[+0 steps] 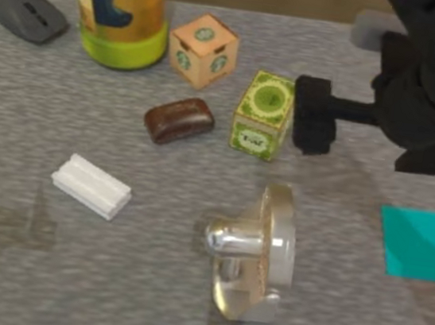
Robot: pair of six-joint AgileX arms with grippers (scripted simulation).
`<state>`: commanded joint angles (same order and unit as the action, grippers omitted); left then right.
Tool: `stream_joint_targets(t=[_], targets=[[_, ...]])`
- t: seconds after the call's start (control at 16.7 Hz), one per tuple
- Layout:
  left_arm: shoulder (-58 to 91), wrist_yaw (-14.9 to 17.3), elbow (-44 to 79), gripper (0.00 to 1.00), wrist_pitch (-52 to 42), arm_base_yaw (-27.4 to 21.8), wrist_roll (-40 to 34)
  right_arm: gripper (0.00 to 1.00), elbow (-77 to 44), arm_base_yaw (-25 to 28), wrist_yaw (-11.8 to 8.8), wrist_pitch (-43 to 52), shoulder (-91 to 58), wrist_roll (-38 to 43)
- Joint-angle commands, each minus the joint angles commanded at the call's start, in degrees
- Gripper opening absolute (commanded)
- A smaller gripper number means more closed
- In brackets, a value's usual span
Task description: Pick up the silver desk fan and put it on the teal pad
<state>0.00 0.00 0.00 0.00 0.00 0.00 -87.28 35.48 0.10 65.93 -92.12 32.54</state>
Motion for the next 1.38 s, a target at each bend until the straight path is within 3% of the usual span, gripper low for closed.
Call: stream_joint_targets(t=[0.24, 0.48, 0.84, 1.38], targets=[[0.00, 0.00, 0.00, 1.00, 0.00, 0.00, 0.00, 1.00, -12.89, 5.64, 0.00, 11.06, -14.71, 5.04], [0.00, 0.00, 0.00, 1.00, 0.00, 0.00, 0.00, 1.00, -18.72, 8.19, 0.00, 16.29, -21.43, 7.41], [0.00, 0.00, 0.00, 1.00, 0.00, 0.00, 0.00, 1.00, -18.51, 8.02, -0.02, 16.10, -21.50, 7.38], [0.00, 0.00, 0.00, 1.00, 0.00, 0.00, 0.00, 1.00, -7.43, 8.37, 0.00, 5.07, -21.54, 7.58]])
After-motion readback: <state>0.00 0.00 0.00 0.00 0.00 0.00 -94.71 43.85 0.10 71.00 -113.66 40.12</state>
